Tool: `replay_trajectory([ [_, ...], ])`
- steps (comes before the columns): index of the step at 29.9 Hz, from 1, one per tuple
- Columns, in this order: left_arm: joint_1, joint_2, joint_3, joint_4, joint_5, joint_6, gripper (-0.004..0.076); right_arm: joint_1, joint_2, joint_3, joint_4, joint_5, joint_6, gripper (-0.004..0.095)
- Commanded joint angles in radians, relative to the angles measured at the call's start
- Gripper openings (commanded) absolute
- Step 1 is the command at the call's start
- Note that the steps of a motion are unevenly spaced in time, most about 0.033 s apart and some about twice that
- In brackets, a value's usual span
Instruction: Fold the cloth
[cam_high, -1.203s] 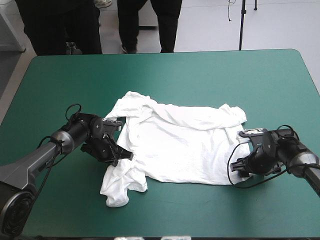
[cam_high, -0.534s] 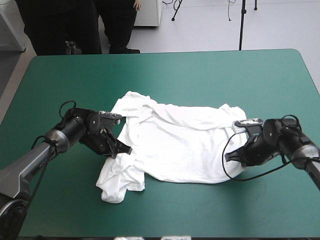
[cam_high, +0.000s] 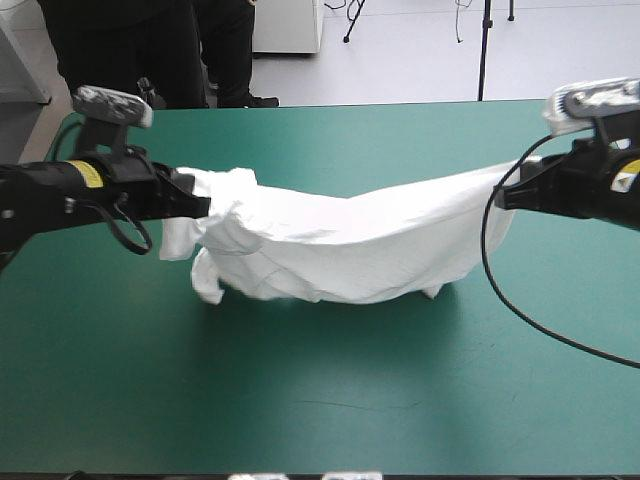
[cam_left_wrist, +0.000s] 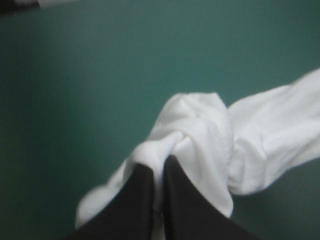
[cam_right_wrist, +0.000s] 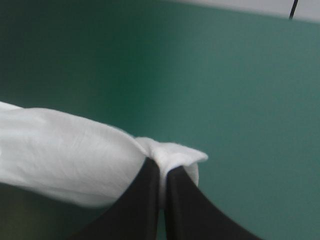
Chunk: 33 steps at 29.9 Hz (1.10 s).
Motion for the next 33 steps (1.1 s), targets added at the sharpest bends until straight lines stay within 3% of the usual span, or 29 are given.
replay_trajectory([
  [1, -0.001, -0.035, -0.222, -0.023, -0.05, -0.007, -0.0009, -0.005, -0.035, -0.185, 0.009, -0.068, 0.003, -0.0017],
  [9, -0.001, -0.035, -0.614, -0.078, -0.002, 0.006, -0.0009, -0.005, -0.054, -0.454, 0.122, -0.095, -0.01, -0.0017],
  [13, -0.001, -0.041, -0.715, -0.132, 0.037, 0.012, -0.0009, -0.005, -0.098, -0.487, 0.172, -0.128, -0.034, -0.0017],
  [26, -0.001, -0.122, -0.708, -0.164, 0.056, 0.008, -0.0009, -0.005, -0.225, -0.465, 0.192, -0.044, 0.021, -0.0017],
  [33, -0.001, -0.154, -0.492, -0.162, 0.057, -0.017, -0.0009, -0.005, -0.243, -0.297, 0.209, 0.002, 0.051, -0.0017],
])
